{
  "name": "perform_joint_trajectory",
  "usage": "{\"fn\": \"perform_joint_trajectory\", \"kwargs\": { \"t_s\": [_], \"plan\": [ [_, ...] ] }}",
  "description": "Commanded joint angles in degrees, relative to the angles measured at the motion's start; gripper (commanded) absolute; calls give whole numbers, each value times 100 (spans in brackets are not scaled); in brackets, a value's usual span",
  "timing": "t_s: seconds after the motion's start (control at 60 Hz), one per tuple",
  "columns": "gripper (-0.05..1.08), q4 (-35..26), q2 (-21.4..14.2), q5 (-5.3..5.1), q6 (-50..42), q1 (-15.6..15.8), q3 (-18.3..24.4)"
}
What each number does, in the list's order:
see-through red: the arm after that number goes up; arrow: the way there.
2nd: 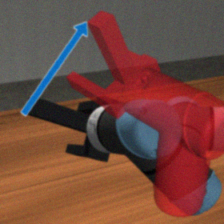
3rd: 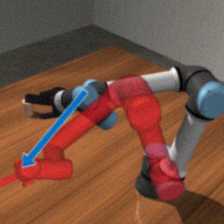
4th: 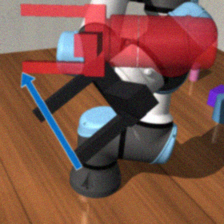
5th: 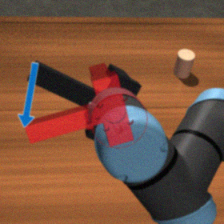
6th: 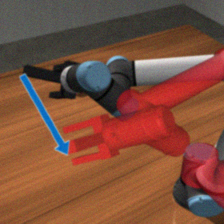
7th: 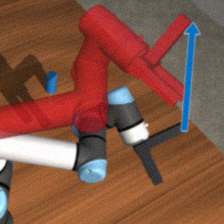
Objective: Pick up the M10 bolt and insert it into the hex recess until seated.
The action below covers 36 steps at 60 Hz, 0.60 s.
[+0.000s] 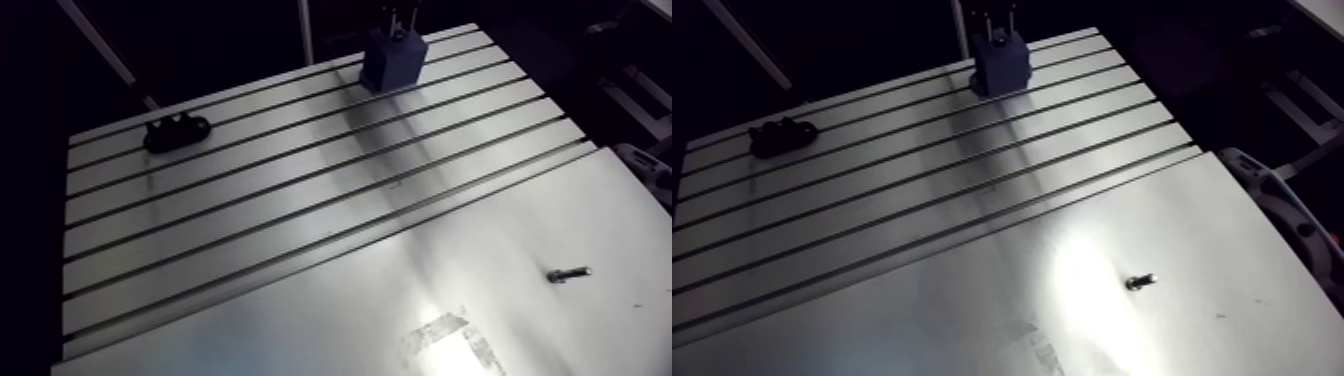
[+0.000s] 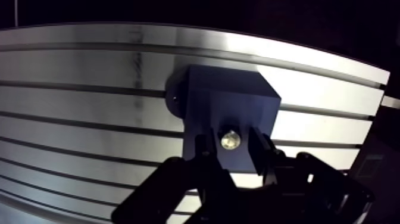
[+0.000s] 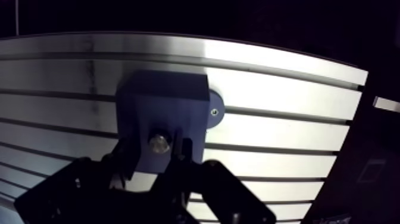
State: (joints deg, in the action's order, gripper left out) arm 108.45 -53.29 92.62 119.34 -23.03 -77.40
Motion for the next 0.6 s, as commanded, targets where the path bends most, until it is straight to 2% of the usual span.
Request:
{"fn": "perform_joint_trajectory", "kwargs": {
  "t_s": [0.017,0.6],
  "plan": [
    [58,6,-18,6,-2,0,-34],
    [61,6,-1,15,5,0,-15]
  ]
}}
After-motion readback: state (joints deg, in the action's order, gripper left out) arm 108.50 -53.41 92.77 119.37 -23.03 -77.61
